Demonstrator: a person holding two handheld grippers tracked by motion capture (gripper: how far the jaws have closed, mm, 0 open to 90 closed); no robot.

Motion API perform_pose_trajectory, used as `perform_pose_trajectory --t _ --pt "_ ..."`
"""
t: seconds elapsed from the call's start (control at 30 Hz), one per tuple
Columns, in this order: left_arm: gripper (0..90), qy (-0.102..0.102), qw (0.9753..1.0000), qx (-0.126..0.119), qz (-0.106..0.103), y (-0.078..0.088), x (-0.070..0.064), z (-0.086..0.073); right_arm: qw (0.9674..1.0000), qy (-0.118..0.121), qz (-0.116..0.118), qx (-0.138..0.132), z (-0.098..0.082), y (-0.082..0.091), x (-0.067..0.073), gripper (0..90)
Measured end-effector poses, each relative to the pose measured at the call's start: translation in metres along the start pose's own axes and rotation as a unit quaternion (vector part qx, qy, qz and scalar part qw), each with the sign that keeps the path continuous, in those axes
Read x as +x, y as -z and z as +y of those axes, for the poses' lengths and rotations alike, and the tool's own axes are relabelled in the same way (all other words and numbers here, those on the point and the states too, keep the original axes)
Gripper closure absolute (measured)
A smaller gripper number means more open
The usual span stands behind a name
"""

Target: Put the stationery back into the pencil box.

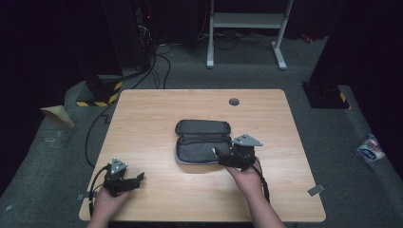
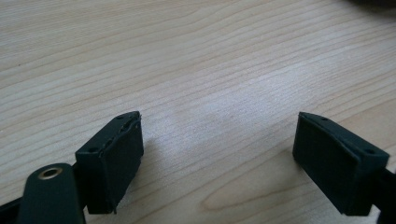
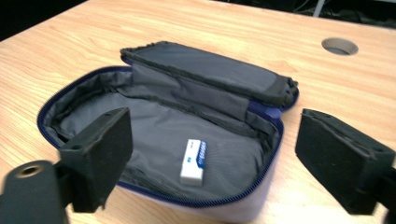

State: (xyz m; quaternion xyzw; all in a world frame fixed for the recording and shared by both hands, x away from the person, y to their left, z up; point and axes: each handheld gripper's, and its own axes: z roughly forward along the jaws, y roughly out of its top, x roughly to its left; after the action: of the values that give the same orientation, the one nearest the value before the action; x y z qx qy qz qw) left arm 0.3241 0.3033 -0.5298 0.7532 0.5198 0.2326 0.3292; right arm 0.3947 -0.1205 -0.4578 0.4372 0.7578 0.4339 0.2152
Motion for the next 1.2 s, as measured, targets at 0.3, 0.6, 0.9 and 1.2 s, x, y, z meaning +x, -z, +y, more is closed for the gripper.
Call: perform_pose_trajectory --t 0.3,0.6,0.9,1.2 --pt "16.7 0.000 1.0000 0.000 0.000 0.000 0.000 0.000 0.9995 -0.020 -0.025 0.006 -0.020 0.017 -0.034 9.1" --pt "16.7 0.000 1.0000 0.000 0.000 0.000 0.000 0.000 0.9947 -0.048 -0.087 0.026 -0.051 0.041 -0.089 10.5" --pt "16.8 0.000 1.0000 0.000 0.002 0.000 0.000 0.000 0.9865 -0.060 -0.139 0.063 -0.083 0.058 -0.123 12.0" --pt "17.7 0.001 1.0000 -0.002 0.003 0.000 -0.001 0.000 0.9771 -0.083 -0.163 0.108 -0.101 0.046 -0.115 11.8"
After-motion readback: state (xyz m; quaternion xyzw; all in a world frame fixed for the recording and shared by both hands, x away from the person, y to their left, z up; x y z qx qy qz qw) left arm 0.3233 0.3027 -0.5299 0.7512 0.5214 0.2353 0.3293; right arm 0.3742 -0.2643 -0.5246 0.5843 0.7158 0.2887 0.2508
